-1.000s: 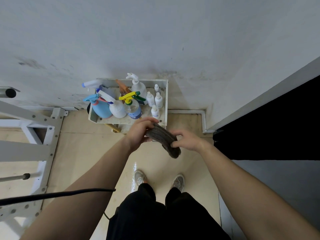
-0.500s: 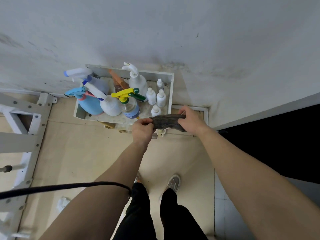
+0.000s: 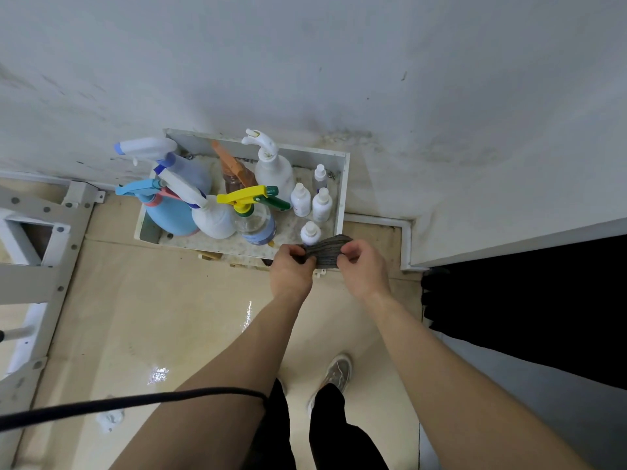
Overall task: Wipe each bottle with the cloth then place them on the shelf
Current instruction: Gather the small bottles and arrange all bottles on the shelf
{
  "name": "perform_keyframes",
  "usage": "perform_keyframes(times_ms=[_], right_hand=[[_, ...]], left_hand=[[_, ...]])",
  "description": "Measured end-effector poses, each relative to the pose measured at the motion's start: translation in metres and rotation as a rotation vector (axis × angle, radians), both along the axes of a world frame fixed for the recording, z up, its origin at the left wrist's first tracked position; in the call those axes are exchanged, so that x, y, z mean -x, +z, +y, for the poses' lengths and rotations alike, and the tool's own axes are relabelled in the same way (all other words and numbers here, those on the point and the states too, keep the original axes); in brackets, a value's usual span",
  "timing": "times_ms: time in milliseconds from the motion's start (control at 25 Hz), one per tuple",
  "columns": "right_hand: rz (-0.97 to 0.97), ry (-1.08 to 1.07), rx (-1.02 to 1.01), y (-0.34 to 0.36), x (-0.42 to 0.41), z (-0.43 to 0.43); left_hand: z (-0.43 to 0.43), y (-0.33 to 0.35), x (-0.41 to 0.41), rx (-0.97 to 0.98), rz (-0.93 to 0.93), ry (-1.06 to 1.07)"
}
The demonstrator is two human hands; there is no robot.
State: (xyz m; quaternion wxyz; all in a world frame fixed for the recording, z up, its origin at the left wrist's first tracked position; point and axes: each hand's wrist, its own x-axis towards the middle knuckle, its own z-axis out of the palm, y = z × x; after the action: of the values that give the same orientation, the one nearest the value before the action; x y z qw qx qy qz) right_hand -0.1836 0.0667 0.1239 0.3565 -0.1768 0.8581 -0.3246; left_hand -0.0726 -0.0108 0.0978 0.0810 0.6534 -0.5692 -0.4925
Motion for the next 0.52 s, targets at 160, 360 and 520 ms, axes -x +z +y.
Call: perform_keyframes(times_ms=[160,360,520], right_hand=[[0.002,-0.041,0.020,0.009,-0.006,-0.009],[-0.036,-0.034,-0.041,0.022,-0.016,-0.010],[-0.043,0.059,-0.066,0.038,-0.037,-0.010]], left_hand=[[-0.008,-0.010,-0.002,0.095,-0.180,-0.139],[-0.013,0.003,-0.018,-0.008,-0.071,-0.208],[-0.021,0.030,-0.051,-0.089,-0.095,-0.220]])
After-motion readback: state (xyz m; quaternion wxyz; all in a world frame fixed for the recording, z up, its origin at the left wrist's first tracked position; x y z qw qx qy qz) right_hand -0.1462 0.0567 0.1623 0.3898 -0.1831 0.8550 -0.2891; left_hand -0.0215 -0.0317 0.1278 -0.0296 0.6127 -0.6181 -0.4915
